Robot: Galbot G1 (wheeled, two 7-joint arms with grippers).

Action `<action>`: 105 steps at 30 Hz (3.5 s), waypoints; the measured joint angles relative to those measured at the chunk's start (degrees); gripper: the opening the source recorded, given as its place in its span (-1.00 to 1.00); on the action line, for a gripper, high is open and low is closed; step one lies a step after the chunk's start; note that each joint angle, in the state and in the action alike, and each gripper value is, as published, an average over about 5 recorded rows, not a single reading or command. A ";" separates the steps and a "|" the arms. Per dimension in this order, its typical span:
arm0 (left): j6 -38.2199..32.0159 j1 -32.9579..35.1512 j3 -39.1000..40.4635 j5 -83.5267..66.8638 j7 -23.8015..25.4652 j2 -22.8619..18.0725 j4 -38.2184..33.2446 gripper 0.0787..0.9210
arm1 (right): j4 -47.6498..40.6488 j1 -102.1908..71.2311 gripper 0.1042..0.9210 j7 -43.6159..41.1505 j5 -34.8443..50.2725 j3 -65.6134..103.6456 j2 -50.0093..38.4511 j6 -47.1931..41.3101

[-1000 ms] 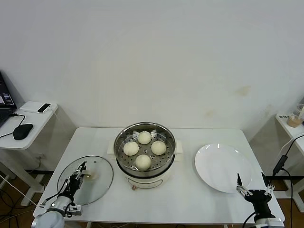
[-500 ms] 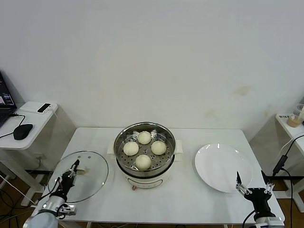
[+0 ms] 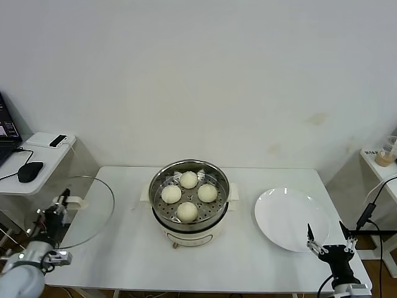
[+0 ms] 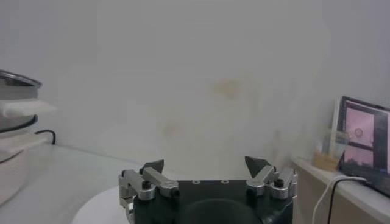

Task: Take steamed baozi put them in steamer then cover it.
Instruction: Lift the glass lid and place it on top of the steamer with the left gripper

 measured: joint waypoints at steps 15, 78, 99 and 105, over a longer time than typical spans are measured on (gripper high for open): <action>10.05 -5.54 10.10 -6.56 8.29 6.62 -11.04 -0.87 | 0.01 -0.90 0.76 -0.23 -4.08 -2.31 1.47 1.20; 34.24 -30.48 49.85 13.35 23.59 -18.50 -4.55 -0.87 | -2.44 0.50 0.76 0.56 -16.43 -10.40 4.03 0.98; 33.80 -29.88 50.08 14.54 24.06 -19.87 -4.51 -0.87 | -2.45 0.48 0.76 0.43 -16.52 -10.87 4.05 0.95; 33.31 -29.46 49.68 15.24 24.02 -20.05 -4.53 -0.80 | -2.36 0.46 0.76 0.38 -16.59 -11.04 4.05 0.95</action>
